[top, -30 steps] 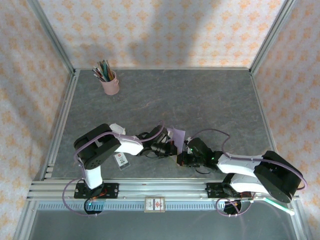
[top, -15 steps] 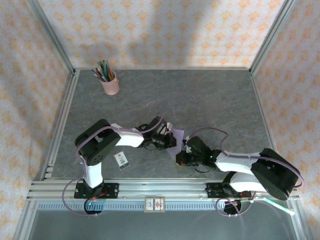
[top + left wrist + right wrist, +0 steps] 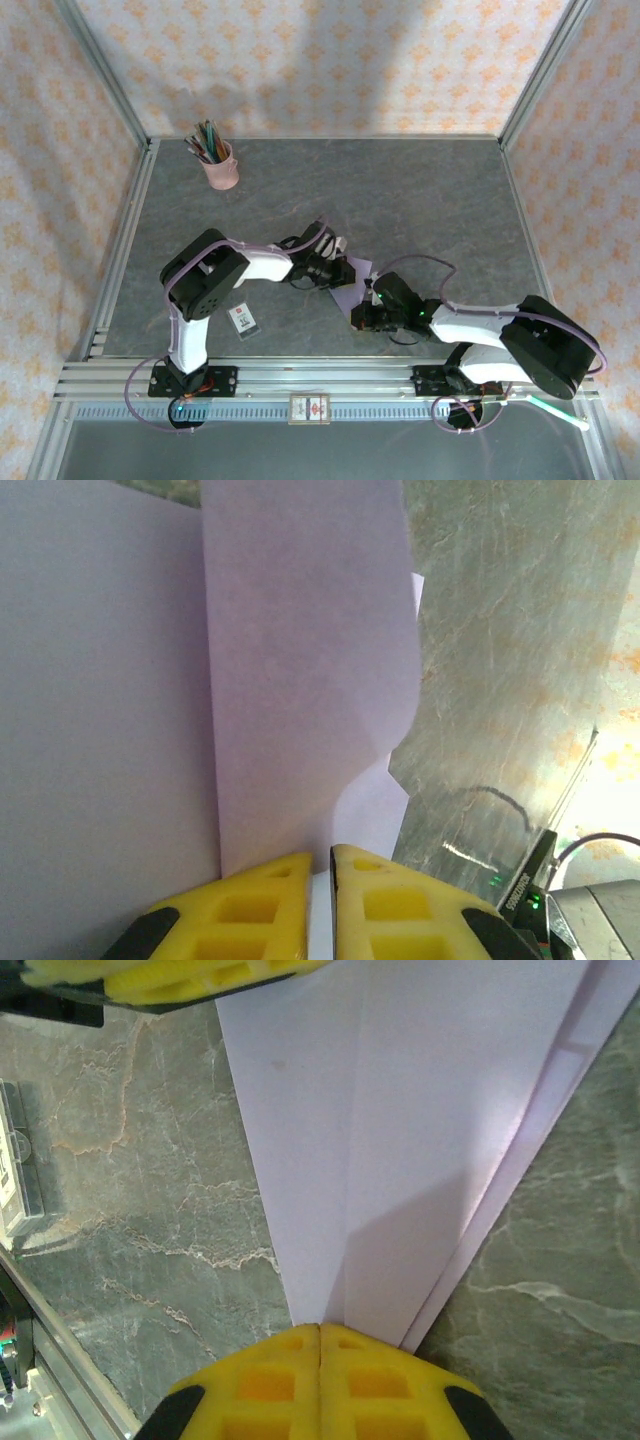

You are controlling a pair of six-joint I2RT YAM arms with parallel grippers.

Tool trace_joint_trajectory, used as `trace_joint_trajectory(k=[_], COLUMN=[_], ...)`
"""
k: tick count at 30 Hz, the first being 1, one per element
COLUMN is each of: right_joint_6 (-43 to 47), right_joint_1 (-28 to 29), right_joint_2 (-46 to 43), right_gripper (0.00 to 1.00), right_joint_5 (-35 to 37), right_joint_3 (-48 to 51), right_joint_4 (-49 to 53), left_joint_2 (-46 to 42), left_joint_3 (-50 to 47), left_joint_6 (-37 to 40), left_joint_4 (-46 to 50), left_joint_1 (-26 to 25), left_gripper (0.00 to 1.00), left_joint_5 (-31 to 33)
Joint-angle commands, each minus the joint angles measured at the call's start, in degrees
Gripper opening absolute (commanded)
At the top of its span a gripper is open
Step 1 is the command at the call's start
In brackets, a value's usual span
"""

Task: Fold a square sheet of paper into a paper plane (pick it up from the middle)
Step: Fourth fold the wing at the center of the table.

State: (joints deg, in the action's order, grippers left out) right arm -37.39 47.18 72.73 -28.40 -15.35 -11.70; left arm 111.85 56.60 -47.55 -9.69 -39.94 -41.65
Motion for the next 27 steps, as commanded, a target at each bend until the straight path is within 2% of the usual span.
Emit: trace_joint_trajectory(k=[1, 15, 27], right_joint_6=[1.2, 0.6, 0.6], right_joint_1=[0.0, 0.0, 0.0], right_joint_2=[3.8, 3.7, 3.9], right_gripper=[0.0, 0.0, 0.0], right_joint_5=[3.6, 3.4, 3.5], right_joint_3=[3.5, 4.1, 4.0], right_joint_4=[11.7, 11.3, 11.4], left_joint_2=[2.8, 6.2, 11.3], left_joint_3=[1.9, 9.2, 19.8], left_joint_6=[2.7, 6.4, 11.0], left_joint_4=[0.6, 5.4, 12.9], left_joint_1=[2.7, 6.6, 9.8], left_gripper=[0.18, 0.23, 0.24], left_joint_5=[3.4, 2.3, 3.9])
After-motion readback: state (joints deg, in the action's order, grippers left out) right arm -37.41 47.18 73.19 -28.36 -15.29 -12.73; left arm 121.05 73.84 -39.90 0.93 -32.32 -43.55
